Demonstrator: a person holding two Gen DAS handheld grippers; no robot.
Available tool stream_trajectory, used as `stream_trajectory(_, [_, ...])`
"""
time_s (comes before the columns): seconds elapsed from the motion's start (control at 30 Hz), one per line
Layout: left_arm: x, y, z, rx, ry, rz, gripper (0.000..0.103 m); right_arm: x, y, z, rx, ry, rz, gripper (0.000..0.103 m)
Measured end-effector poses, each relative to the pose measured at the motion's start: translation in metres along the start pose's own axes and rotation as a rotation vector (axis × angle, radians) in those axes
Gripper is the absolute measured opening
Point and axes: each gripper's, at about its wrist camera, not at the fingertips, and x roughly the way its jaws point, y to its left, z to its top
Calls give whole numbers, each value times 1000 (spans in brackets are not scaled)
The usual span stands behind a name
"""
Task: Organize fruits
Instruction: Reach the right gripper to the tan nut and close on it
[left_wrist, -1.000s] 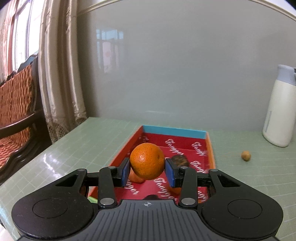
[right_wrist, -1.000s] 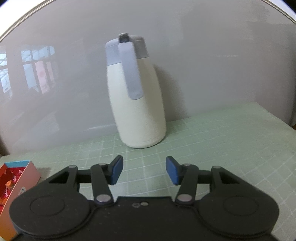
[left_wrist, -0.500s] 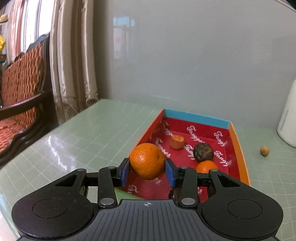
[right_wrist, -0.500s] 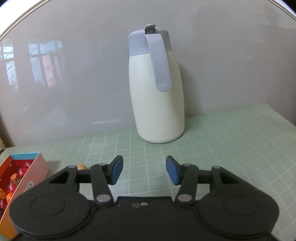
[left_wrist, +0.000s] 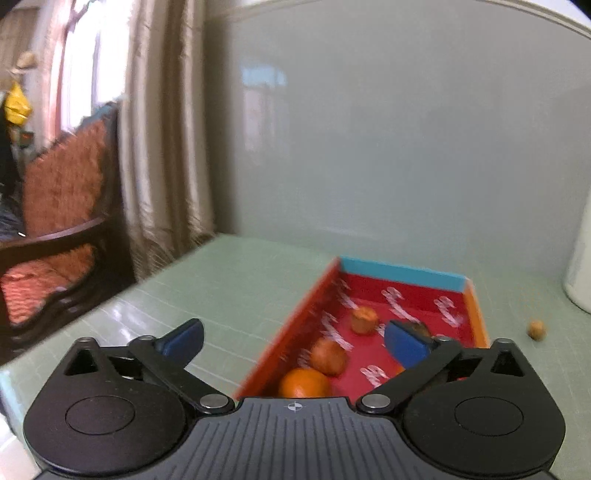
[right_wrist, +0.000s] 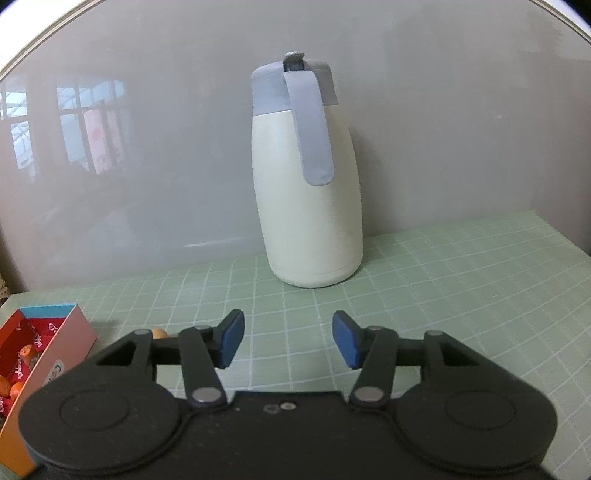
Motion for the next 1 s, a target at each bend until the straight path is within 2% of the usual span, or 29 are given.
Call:
stream_trajectory(0.23, [3,21,1,-77,0,46,103,1,5,-1,-9,0,12,59])
stream_trajectory(0.6, [14,43,-4,-77,20,89,103,15,39,-8,-61,19,52,59])
stream_trajectory(0.8, [19,62,-8,-90,25,131,103,28,68,-13,-127,24,71,58])
stream_trajectory(1.0, [27,87,-10,-108,31,182,103,42,89,-18,-140,43,97,57])
